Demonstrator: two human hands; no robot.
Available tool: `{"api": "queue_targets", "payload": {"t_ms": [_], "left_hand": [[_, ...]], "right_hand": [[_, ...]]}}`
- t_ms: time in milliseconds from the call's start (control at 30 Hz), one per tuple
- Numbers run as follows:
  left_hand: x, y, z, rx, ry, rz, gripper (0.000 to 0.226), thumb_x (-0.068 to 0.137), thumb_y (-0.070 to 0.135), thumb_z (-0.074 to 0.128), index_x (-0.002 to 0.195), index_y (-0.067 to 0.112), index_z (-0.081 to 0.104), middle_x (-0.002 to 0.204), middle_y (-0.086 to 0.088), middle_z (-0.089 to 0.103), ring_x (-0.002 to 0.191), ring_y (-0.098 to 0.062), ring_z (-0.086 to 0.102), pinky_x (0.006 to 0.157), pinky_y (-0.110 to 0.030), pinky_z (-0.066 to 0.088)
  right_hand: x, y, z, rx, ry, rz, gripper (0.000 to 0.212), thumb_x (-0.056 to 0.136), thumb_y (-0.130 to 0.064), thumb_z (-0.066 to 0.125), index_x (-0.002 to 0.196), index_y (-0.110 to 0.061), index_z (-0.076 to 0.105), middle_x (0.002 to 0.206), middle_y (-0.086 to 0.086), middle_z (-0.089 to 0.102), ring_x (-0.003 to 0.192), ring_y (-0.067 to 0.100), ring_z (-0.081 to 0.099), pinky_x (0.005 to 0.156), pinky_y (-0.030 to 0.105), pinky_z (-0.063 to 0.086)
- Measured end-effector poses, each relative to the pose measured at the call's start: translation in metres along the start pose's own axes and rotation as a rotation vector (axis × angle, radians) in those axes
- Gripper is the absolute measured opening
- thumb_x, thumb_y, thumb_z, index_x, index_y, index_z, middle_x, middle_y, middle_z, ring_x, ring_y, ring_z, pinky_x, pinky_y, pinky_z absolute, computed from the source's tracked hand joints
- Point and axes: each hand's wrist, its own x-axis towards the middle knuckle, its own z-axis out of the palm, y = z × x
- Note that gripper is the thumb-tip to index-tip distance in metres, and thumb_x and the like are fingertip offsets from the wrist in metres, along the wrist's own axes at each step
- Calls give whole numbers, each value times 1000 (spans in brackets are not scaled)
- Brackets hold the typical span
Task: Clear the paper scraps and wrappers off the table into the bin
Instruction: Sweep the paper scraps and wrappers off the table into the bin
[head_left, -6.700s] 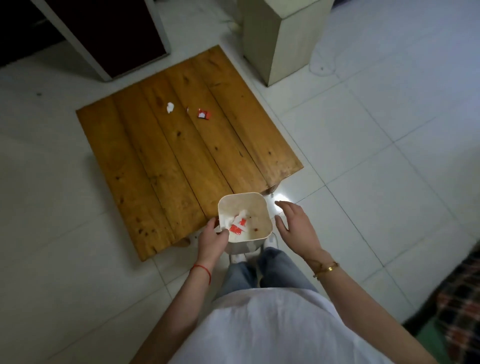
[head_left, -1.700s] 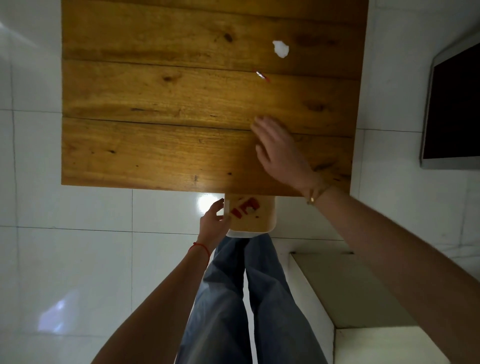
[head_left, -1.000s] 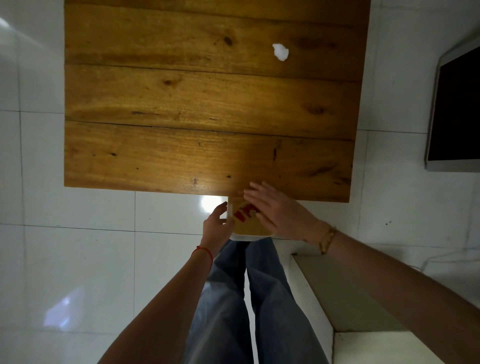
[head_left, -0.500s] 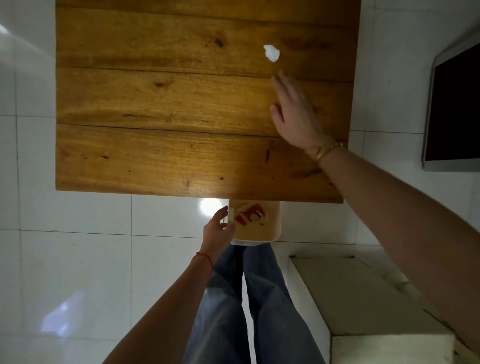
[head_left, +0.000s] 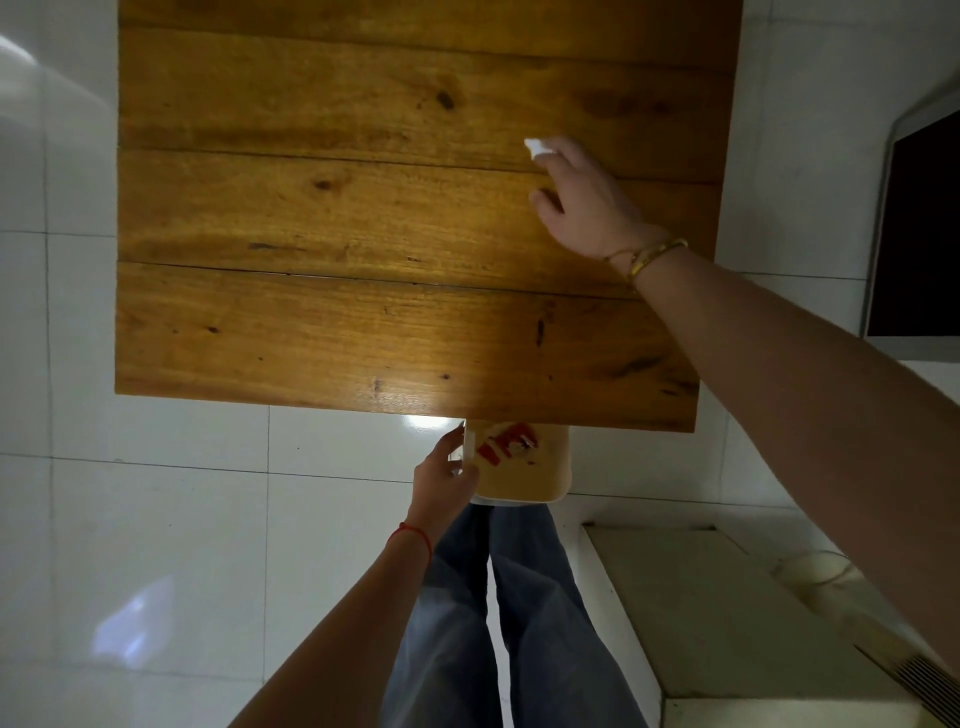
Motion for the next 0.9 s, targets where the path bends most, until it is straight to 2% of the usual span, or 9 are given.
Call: {"api": "queue_targets", "payload": {"t_ms": [133, 200, 333, 400, 467, 533, 633, 800, 900], "left_hand": [[-2, 0, 1, 7, 13, 3, 52, 86, 7, 52, 137, 19, 47, 130, -7, 60, 110, -29, 62, 87, -37, 53], [-4, -2, 0, 13, 22, 0, 53, 85, 7, 52, 137, 18, 47, 130, -8, 60, 110, -29, 62, 87, -38, 52], [-11, -5, -2, 14, 46, -11, 54, 84, 6, 53, 137, 18, 48, 130, -7, 60, 103, -24, 63, 85, -32, 51], [-16, -7, -3, -6, 54, -25, 55, 83, 5, 52, 136, 18, 49, 126, -6, 62, 95, -20, 63, 80, -27, 50], [-21, -9, -4, -1, 64, -24, 54, 82, 6, 52, 135, 19, 50, 125, -5, 63, 91, -18, 63, 78, -24, 50], [-29, -11, -5, 11, 75, -22, 53, 83, 9, 52, 135, 19, 51, 124, -4, 63, 90, -17, 62, 83, -27, 50], [-43, -12, -6, 28, 79, -12, 49, 85, 12, 52, 133, 19, 52, 127, -4, 61, 95, -19, 62, 89, -31, 49], [-73, -9, -14, -3, 88, 0, 48, 83, 8, 52, 131, 18, 55, 122, -3, 63, 90, -14, 58, 82, -24, 47], [-96, 0, -22, -49, 98, 17, 48, 83, 7, 52, 130, 17, 56, 119, -4, 64, 93, -17, 61, 87, -30, 51]], "right_hand": [[-48, -9, 21, -12, 0, -125, 48, 95, -36, 45, 137, -12, 44, 147, 4, 35, 134, 21, 36, 111, 41, 35], [-83, -15, 41, -6, -50, -156, 50, 95, -38, 44, 139, -15, 39, 149, 1, 32, 140, 22, 29, 111, 43, 35], [-164, -29, 84, -8, -141, -220, 55, 96, -40, 40, 146, -24, 25, 153, -8, 22, 146, 21, 15, 105, 37, 38], [-199, -37, 100, 37, -170, -226, 58, 97, -39, 40, 149, -26, 19, 155, -9, 19, 145, 15, 8, 109, 37, 31], [-225, -45, 112, 76, -199, -254, 58, 97, -37, 38, 150, -23, 20, 155, -5, 23, 145, 14, 11, 116, 38, 23], [-244, -52, 118, 96, -216, -280, 54, 98, -36, 35, 148, -19, 26, 153, 1, 30, 143, 15, 20, 117, 36, 26], [-259, -61, 120, 126, -244, -261, 48, 99, -35, 37, 144, -19, 35, 148, 3, 35, 137, 20, 32, 110, 35, 38], [-273, -74, 106, 152, -154, -170, 46, 101, -31, 36, 144, -15, 34, 151, 5, 32, 141, 20, 28, 115, 37, 32], [-282, -78, 91, 194, -50, -14, 48, 100, -28, 39, 145, -12, 33, 152, 7, 31, 140, 21, 30, 114, 37, 33]]}}
